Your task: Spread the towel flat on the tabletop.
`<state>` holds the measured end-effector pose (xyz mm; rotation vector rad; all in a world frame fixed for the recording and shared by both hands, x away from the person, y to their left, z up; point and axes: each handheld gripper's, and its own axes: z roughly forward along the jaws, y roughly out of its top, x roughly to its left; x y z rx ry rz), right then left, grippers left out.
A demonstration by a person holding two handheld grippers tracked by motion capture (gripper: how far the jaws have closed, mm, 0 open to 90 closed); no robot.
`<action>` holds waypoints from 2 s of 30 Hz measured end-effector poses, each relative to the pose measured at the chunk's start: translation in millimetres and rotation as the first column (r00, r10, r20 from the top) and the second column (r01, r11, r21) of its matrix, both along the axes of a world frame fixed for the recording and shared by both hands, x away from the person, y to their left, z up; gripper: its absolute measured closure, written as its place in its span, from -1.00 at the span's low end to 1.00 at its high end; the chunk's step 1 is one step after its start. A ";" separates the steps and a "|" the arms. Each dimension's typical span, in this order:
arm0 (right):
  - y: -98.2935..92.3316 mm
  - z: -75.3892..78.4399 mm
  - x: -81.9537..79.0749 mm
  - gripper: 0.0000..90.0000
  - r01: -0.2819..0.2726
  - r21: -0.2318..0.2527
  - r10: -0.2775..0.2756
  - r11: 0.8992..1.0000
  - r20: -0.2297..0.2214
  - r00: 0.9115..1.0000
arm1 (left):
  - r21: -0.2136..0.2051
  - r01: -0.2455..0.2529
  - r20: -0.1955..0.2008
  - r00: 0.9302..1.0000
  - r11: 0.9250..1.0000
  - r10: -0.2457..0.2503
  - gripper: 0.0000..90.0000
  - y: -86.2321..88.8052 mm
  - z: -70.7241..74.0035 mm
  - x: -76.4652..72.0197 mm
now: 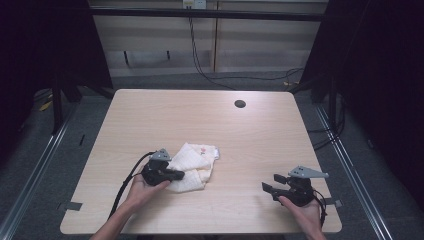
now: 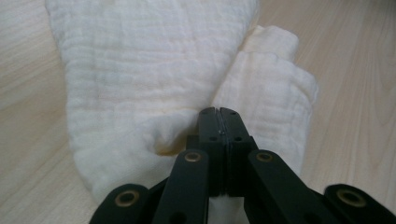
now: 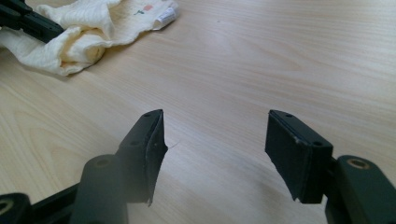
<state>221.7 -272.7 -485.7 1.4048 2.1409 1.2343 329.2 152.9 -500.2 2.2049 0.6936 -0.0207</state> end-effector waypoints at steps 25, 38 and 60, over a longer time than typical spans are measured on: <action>55.8 6.4 9.9 0.19 -0.150 -0.033 0.151 0.988 0.017 0.988 | -0.009 0.179 -0.037 0.983 0.984 -0.179 0.79 -36.8 10.2 -32.0; 86.8 2.0 51.9 0.30 -0.194 -0.100 0.195 0.976 0.004 0.981 | -0.004 0.109 0.055 0.993 0.994 -0.108 0.20 -54.1 21.2 -17.8; 76.2 -7.8 56.5 0.20 -0.174 -0.098 0.173 0.980 -0.020 0.985 | 0.006 0.241 0.043 0.969 0.970 -0.241 0.82 -67.3 5.6 -32.1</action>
